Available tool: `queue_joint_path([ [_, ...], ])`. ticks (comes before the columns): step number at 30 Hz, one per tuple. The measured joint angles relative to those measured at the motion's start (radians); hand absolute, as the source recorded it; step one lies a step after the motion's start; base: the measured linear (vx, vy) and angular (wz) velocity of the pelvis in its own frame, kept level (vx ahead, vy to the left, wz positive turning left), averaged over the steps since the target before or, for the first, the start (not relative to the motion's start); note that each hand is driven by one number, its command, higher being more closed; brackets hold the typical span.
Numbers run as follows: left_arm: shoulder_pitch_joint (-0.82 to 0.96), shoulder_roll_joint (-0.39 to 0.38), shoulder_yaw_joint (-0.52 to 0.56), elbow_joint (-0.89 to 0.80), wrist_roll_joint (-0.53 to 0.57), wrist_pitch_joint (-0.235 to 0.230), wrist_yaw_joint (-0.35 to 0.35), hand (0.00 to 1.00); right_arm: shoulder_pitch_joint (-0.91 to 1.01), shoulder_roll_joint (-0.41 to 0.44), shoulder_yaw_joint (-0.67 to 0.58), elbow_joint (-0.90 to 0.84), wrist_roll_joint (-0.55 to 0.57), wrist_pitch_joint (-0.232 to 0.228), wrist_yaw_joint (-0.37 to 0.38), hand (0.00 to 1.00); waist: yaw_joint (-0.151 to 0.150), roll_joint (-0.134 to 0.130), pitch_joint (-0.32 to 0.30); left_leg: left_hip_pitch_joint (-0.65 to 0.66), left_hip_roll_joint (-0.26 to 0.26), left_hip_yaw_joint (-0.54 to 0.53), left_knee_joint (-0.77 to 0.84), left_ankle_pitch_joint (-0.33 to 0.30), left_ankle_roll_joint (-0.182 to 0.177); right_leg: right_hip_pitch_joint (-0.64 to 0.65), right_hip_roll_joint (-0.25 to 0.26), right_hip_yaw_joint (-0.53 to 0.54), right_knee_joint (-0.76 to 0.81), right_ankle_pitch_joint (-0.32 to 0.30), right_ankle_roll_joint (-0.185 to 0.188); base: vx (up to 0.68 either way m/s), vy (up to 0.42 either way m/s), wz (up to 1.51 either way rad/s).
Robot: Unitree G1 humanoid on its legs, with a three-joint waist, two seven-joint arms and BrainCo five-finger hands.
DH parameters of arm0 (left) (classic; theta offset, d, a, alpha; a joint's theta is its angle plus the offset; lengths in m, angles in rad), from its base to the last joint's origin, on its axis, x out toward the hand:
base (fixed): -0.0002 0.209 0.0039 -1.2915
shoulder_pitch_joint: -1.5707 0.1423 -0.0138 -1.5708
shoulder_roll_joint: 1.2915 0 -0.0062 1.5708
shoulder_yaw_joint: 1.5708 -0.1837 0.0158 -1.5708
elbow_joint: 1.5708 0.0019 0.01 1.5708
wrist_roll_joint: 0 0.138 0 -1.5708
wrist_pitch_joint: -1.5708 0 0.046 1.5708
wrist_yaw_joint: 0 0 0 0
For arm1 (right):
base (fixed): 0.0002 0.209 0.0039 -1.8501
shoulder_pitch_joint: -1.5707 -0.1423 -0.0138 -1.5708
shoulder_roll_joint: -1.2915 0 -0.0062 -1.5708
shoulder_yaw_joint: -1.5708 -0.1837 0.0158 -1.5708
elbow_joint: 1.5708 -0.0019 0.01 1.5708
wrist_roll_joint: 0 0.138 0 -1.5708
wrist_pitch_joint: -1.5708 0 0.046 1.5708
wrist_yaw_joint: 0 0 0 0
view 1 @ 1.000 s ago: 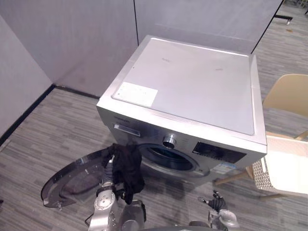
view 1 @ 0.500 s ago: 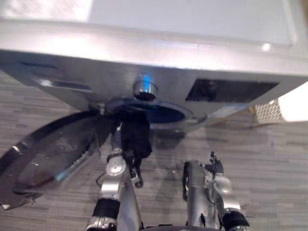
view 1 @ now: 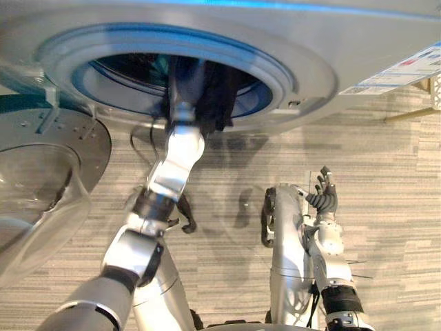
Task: Pick up the laundry basket with both hands and put the clothes into the washing machine.
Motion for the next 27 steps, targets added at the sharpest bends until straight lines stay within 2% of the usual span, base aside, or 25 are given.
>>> queue_joint_path([
  [2,-0.097,0.016,-0.043,0.009,0.090,0.021,0.030,1.00,-0.001,0.001,0.000,0.001,0.008,-0.011,0.005,0.00,-0.009,-0.005,0.000,-0.019,-0.001,-0.011,0.009,0.002,0.003,-0.010,0.000,-0.008,0.006,0.000,0.000,0.03,-0.043,0.00],
  [3,-0.154,0.028,-0.067,0.028,0.135,0.033,0.047,0.00,-0.003,0.004,0.000,0.006,0.015,-0.018,0.007,0.00,-0.014,-0.012,0.000,-0.025,-0.001,-0.012,0.010,0.005,0.005,-0.013,-0.001,-0.010,0.005,0.000,0.000,0.03,-0.035,0.01],
  [7,-0.316,0.071,-0.095,0.137,0.242,0.074,0.084,0.00,-0.012,0.001,0.001,0.030,0.042,-0.048,0.008,0.00,-0.023,-0.027,-0.004,-0.057,-0.002,-0.023,0.010,0.005,0.005,-0.030,-0.001,-0.023,-0.005,0.000,0.000,0.03,-0.024,-0.03],
  [11,-0.381,0.109,-0.082,0.266,0.251,0.114,0.073,0.00,-0.046,-0.008,0.002,0.077,0.061,-0.058,0.010,0.00,-0.025,-0.031,-0.005,-0.062,-0.002,-0.024,0.015,0.005,0.005,-0.030,-0.002,-0.024,-0.008,0.000,0.000,0.05,-0.015,-0.01],
  [14,-0.381,0.136,-0.060,0.320,0.252,0.119,0.027,0.00,-0.051,-0.014,0.002,0.091,0.074,-0.068,0.022,0.00,-0.020,-0.031,-0.005,-0.067,-0.002,-0.029,0.015,0.005,0.005,-0.031,-0.002,-0.028,-0.008,0.000,0.000,0.06,-0.024,0.02],
  [18,-0.381,0.147,-0.009,0.387,0.254,0.120,-0.083,0.00,-0.052,-0.020,0.006,0.096,0.082,-0.067,0.040,0.00,-0.015,-0.035,-0.007,-0.069,-0.002,-0.030,0.014,0.005,0.005,-0.030,-0.002,-0.030,-0.011,0.000,0.000,0.05,-0.024,-0.01],
  [21,-0.381,0.153,0.011,0.416,0.253,0.120,-0.160,0.00,-0.052,-0.024,0.039,0.097,0.083,-0.049,0.059,0.00,-0.016,-0.054,-0.019,-0.069,-0.002,-0.033,0.013,0.005,0.005,-0.030,-0.002,-0.034,-0.013,0.000,0.000,0.04,-0.021,-0.03],
  [23,-0.381,0.152,0.031,0.426,0.253,0.119,-0.182,0.00,-0.051,-0.018,0.040,0.103,0.082,-0.039,0.075,0.00,-0.016,-0.060,-0.023,-0.068,-0.001,-0.035,0.010,0.010,0.012,-0.026,-0.002,-0.038,-0.018,0.000,0.000,0.05,-0.030,0.01],
  [27,-0.378,0.153,0.057,0.440,0.225,0.116,-0.174,0.00,-0.042,-0.012,0.038,0.104,0.080,-0.032,0.075,0.00,-0.012,-0.059,-0.023,-0.061,-0.003,-0.039,-0.007,0.024,0.016,-0.008,-0.008,-0.049,-0.034,0.000,0.000,0.05,-0.027,0.09],
])
